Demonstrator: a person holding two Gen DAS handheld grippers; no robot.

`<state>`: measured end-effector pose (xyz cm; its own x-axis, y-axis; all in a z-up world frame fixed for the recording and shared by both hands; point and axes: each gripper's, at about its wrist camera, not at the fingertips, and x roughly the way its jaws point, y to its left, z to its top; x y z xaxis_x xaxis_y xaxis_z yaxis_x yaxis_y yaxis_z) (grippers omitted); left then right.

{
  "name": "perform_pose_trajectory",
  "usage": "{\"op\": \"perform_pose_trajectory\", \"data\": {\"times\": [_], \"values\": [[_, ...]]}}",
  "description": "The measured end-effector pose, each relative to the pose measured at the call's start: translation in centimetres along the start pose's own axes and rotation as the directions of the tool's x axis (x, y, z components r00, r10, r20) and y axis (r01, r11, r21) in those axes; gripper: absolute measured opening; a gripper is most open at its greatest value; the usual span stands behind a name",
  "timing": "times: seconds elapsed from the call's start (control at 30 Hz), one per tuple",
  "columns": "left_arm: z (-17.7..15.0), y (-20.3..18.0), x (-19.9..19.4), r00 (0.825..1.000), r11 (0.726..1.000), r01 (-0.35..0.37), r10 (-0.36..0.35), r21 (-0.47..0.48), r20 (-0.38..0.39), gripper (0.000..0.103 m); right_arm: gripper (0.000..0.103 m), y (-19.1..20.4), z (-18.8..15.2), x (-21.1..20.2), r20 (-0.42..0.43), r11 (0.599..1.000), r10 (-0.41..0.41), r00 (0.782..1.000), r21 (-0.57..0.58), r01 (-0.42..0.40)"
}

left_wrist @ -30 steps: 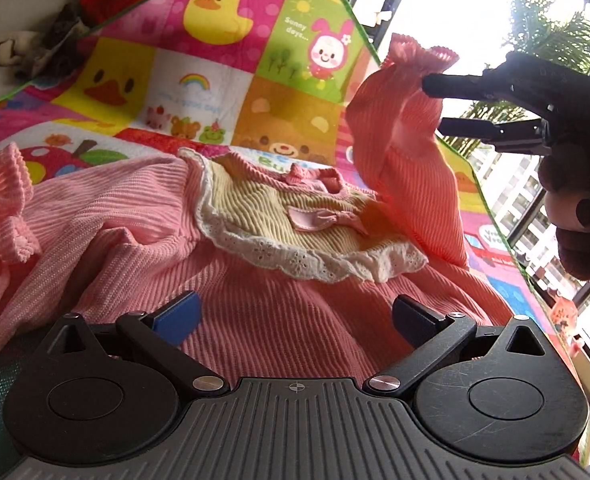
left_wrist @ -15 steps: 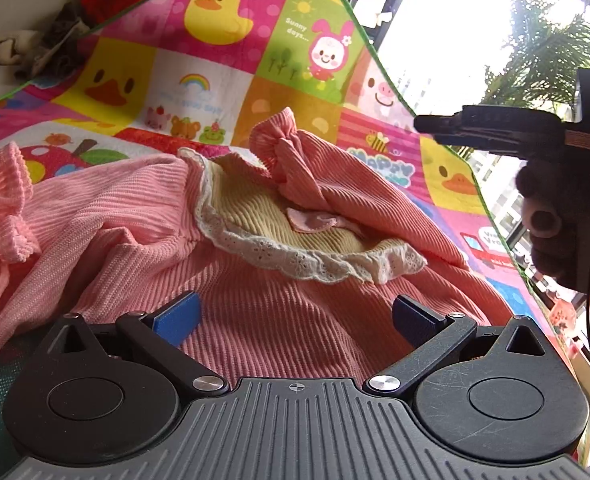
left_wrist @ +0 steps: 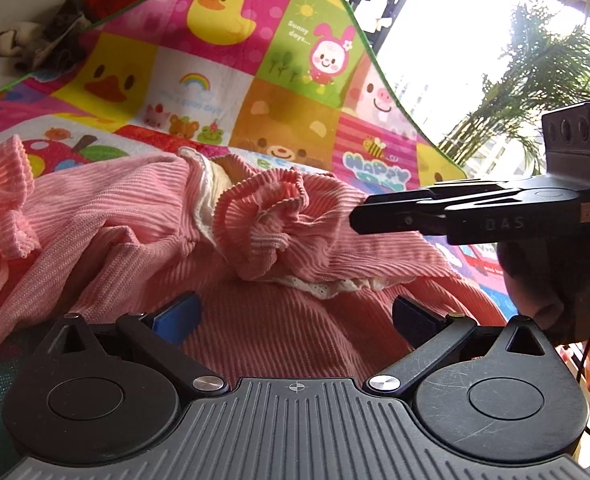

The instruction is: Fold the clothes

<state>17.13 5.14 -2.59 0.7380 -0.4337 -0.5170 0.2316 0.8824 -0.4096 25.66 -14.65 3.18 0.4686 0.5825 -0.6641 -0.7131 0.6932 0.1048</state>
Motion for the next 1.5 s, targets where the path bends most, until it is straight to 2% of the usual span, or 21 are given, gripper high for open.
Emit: {"op": "perform_pose_trajectory", "data": {"times": [0.1, 0.2, 0.27, 0.33, 0.37, 0.43, 0.5, 0.6, 0.67, 0.77, 0.8, 0.9, 1.0, 1.1, 1.23, 1.27, 1.3, 1.33, 1.37, 1.43, 1.5], "values": [[0.0, 0.0, 0.0, 1.0, 1.0, -0.002, 0.002, 0.002, -0.001, 0.103, 0.045, -0.7, 0.6, -1.3, 0.054, 0.999, -0.029, 0.998, 0.041, 0.027], [0.0, 0.0, 0.1, 1.0, 1.0, -0.004, 0.004, 0.005, -0.002, 0.103, 0.045, -1.7, 1.1, -0.4, 0.076, 0.993, -0.083, 0.994, 0.09, 0.076], [0.1, 0.0, 0.1, 1.0, 1.0, -0.005, 0.005, 0.005, -0.002, 0.103, 0.045, -1.9, 0.9, 1.4, 0.039, 0.992, -0.087, 0.995, 0.098, 0.083], [0.1, 0.0, 0.1, 1.0, 1.0, -0.003, 0.003, 0.003, -0.001, 0.103, 0.045, -1.7, -0.1, 4.1, -0.061, 0.99, -0.119, 0.991, 0.068, 0.123], [0.0, 0.0, 0.1, 1.0, 1.0, -0.002, 0.002, 0.002, 0.0, 0.103, 0.046, -1.4, -0.7, 4.8, -0.07, 0.989, -0.136, 0.988, 0.043, 0.139], [0.1, 0.1, 0.0, 1.0, 1.0, -0.001, 0.001, -0.002, -0.002, 0.103, 0.048, -0.9, -0.8, 4.6, -0.064, 0.988, -0.151, 0.986, 0.008, 0.152], [0.4, -0.2, -0.6, 1.0, 1.0, -0.027, 0.027, -0.004, -0.01, 0.103, 0.049, -1.0, -0.5, 4.1, -0.065, 0.988, -0.154, 0.986, 0.023, 0.156], [0.9, -0.8, -2.8, 0.998, 0.999, -0.029, 0.028, 0.028, 0.058, 0.103, 0.049, -0.7, 0.0, 2.4, -0.017, 0.983, -0.174, 0.985, 0.05, 0.175], [0.5, -1.1, -3.2, 0.997, 0.998, -0.06, 0.059, 0.024, 0.039, 0.103, 0.049, 0.3, 1.2, 1.3, 0.027, 0.993, -0.112, 0.993, 0.047, 0.111], [-0.9, -1.6, -3.6, 0.99, 0.99, -0.141, 0.141, 0.011, -0.014, 0.103, 0.049, 2.1, 3.7, 0.7, 0.055, 0.998, 0.031, 0.998, 0.053, -0.034], [-1.5, -1.7, -4.2, 0.987, 0.987, -0.161, 0.161, 0.014, -0.016, 0.103, 0.05, 2.8, 4.6, 0.8, 0.057, 0.995, 0.08, 0.995, 0.056, -0.083], [-2.4, -1.4, -6.5, 0.976, 0.976, -0.219, 0.219, 0.006, 0.007, 0.103, 0.061, 5.4, 6.3, 2.2, 0.037, 0.976, 0.21, 0.977, 0.047, -0.211], [-2.0, -0.1, -8.2, 0.948, 0.948, -0.317, 0.317, 0.007, 0.03, 0.103, 0.063, 9.6, 6.6, 5.3, -0.009, 0.972, 0.233, 0.972, -0.035, -0.233], [-1.7, 1.4, -8.8, 0.925, 0.925, -0.379, 0.379, -0.004, 0.015, 0.103, 0.063, 12.5, 6.9, 8.4, -0.039, 0.969, 0.234, 0.971, -0.071, -0.237], [-1.6, 2.5, -9.1, 0.921, 0.921, -0.39, 0.39, -0.026, -0.004, 0.103, 0.063, 14.9, 7.0, 12.1, -0.085, 0.964, 0.237, 0.968, -0.107, -0.245], [-1.6, 2.6, -9.2, 0.922, 0.922, -0.387, 0.387, -0.027, -0.006, 0.103, 0.062, 15.4, 6.9, 13.0, -0.099, 0.966, 0.216, 0.971, -0.126, -0.228], [-1.6, 2.5, -9.2, 0.923, 0.922, -0.385, 0.385, -0.027, -0.007, 0.103, 0.048, 15.8, 6.7, 13.5, -0.11, 0.969, 0.187, 0.976, -0.146, -0.202], [-1.6, 2.4, -9.1, 0.923, 0.923, -0.385, 0.385, -0.023, -0.007, 0.103, 0.026, 15.9, 6.5, 13.8, -0.115, 0.97, 0.174, 0.978, -0.151, -0.19], [-1.6, 2.3, -9.1, 0.924, 0.923, -0.383, 0.383, -0.021, -0.005, 0.103, 0.021, 15.8, 6.5, 13.6, -0.11, 0.971, 0.18, 0.978, -0.142, -0.195], [-1.6, 2.2, -9.1, 0.927, 0.926, -0.376, 0.376, -0.021, -0.003, 0.103, 0.012, 15.0, 6.9, 11.7, -0.05, 0.974, 0.182, 0.982, -0.127, -0.187], [-1.2, 1.8, -8.9, 0.929, 0.929, -0.369, 0.369, -0.012, 0.004, 0.103, 0.012, 13.7, 7.9, 8.6, 0.041, 0.978, 0.166, 0.985, -0.133, -0.159]]}}
